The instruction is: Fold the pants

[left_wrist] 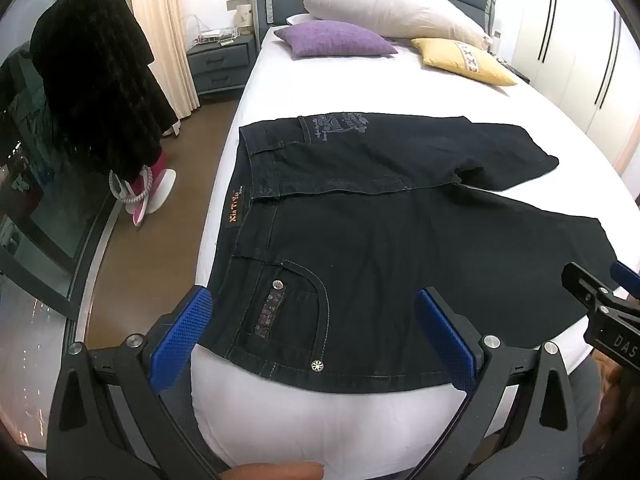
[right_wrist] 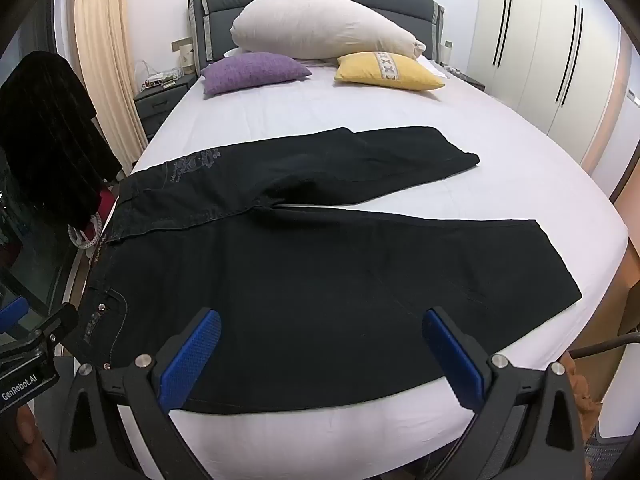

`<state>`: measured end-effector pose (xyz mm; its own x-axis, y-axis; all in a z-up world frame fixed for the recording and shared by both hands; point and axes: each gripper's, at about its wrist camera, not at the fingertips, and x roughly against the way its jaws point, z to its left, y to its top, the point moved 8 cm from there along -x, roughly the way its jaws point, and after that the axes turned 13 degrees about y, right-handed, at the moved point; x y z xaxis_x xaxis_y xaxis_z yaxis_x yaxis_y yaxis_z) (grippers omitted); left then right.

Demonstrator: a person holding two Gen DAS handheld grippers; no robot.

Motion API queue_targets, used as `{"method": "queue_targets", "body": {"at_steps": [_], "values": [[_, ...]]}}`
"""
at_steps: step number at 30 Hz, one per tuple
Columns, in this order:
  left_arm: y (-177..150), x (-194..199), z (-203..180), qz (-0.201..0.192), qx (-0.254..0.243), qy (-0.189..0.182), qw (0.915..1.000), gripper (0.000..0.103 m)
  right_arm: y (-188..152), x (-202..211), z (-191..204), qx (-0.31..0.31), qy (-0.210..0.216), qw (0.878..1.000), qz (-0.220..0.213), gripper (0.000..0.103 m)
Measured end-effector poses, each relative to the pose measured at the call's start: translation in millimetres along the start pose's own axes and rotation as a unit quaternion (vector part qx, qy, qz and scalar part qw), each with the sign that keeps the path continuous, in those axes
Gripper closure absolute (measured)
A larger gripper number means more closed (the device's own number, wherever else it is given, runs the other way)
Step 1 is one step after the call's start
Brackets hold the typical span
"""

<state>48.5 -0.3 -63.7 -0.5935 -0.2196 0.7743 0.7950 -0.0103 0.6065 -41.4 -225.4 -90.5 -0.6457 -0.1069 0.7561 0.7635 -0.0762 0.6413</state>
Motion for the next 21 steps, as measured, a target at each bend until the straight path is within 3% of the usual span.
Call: {"method": "queue_targets", "body": {"at_steps": [21], "values": [[-2.5,-1.7,3.7,0.0,-0.001,-0.002,1.0,0.0,-2.4,-2.0,-0.3,0.0,-0.002,1.0,0.005,0.0]]}}
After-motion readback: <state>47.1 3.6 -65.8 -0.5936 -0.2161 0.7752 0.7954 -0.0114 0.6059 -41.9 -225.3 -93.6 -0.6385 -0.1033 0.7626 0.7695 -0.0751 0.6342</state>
